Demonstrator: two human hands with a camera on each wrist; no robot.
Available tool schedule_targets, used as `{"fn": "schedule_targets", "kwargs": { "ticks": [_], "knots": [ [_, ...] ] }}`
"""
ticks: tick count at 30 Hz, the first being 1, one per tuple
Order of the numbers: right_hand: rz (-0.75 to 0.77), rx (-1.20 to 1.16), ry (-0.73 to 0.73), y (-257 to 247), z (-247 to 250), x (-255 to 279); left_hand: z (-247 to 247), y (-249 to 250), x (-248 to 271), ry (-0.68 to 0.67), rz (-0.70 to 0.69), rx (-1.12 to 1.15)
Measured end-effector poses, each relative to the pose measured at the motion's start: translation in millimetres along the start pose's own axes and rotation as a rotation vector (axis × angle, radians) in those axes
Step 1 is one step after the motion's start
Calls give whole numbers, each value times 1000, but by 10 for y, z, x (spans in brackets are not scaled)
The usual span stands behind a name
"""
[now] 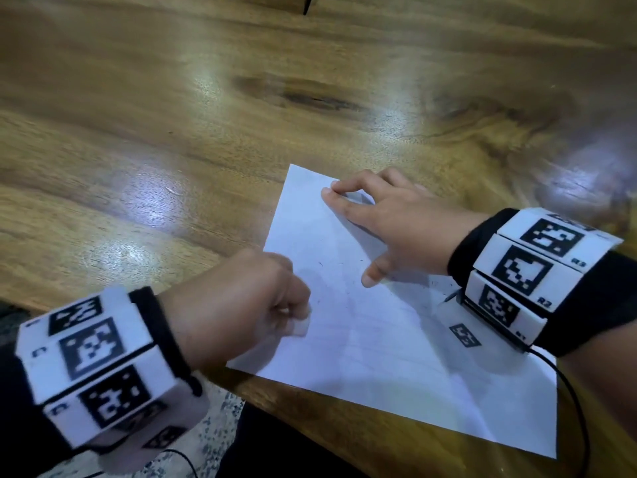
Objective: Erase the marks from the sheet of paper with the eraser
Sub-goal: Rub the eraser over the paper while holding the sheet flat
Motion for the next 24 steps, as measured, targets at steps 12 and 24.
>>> {"fn": "schedule_targets", "kwargs": {
  "ticks": [12,24],
  "knots": [
    [-2,-4,1,-12,8,10,4,-54,157,2,62,37],
    [-8,-1,-4,-16,-2,6,68,-176,259,74,124,18]
  ]
}}
Point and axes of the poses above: each hand's wrist, its own x-axis away from the middle knuckle, its own z-axis out of the back of the hand, y = z × x, the point moved 4 cm from there along -x, towards the middle knuckle, and after that the axes turned 10 degrees about x, right-handed, at the moved point
